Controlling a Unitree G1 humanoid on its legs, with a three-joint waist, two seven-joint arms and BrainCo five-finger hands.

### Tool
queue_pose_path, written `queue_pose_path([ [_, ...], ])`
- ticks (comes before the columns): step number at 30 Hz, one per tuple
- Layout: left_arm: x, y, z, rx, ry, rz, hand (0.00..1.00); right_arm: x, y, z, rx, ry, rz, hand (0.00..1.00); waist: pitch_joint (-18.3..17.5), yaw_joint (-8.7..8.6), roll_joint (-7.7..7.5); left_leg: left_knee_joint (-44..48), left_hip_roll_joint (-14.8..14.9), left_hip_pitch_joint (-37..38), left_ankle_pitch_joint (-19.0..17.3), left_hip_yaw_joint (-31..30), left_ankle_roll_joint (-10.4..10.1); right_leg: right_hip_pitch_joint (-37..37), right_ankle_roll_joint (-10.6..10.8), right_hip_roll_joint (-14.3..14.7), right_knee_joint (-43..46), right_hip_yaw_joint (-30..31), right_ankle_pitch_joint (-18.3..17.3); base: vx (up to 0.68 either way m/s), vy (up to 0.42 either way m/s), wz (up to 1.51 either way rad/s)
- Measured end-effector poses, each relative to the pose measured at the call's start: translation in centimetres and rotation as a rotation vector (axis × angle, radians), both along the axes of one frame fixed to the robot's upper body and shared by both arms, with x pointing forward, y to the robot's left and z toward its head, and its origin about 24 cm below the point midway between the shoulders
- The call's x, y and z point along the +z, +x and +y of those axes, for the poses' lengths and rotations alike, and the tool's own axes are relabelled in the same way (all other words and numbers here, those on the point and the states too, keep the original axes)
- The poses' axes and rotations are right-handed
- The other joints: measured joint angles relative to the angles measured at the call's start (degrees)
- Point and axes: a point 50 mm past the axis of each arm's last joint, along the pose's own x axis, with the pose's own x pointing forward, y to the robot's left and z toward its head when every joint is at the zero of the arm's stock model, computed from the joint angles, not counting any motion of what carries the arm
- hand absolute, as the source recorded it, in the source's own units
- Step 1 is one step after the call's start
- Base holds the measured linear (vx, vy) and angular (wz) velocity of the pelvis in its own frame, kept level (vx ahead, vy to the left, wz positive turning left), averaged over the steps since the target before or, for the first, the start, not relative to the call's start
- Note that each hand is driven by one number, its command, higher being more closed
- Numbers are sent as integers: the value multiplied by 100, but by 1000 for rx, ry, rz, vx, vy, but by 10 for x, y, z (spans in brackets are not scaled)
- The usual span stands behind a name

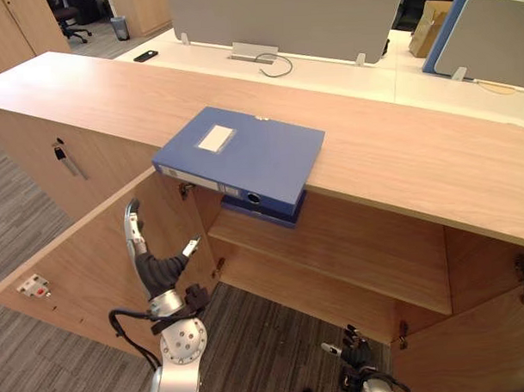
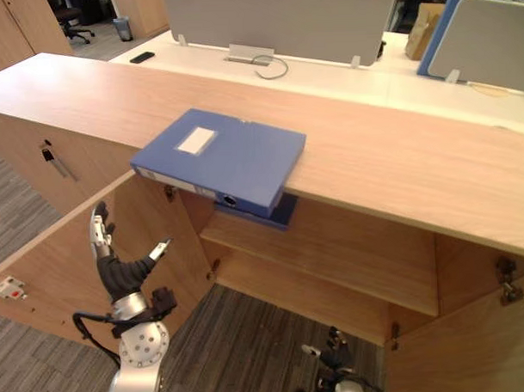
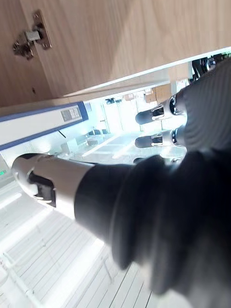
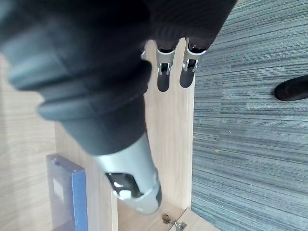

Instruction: Walk over to the cabinet, pick up the folder, carry it to the office cabinet, place the folder inside the office cabinet, then close the office cabinet door

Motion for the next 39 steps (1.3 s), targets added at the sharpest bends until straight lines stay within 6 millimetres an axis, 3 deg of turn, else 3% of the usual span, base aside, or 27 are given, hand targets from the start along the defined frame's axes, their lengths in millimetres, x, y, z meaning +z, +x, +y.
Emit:
queue_pose_path([
  [15, 18, 0, 9, 160, 310, -75, 0, -1, 0, -1, -4, -3, -2, 0, -80, -27, -118, 27, -31, 64, 12, 0, 17, 83, 7, -3, -24, 18, 48, -6, 3, -1],
  [23, 36, 13, 9, 183, 553, -146, 0, 0, 0, -2, -3, 0, -12, 0, -83, -69, -114, 17, -16, 129, 10, 125, 16, 160, -6, 25, -209, 137, 178, -24, 17, -8],
  [39, 29, 42, 19, 207, 850, -57, 0, 5, 12, -1, 16, 5, -56, 0, -88, -105, -97, -53, -22, 246, 5, 342, 12, 117, -9, 31, -245, 340, 235, -7, 16, -7],
])
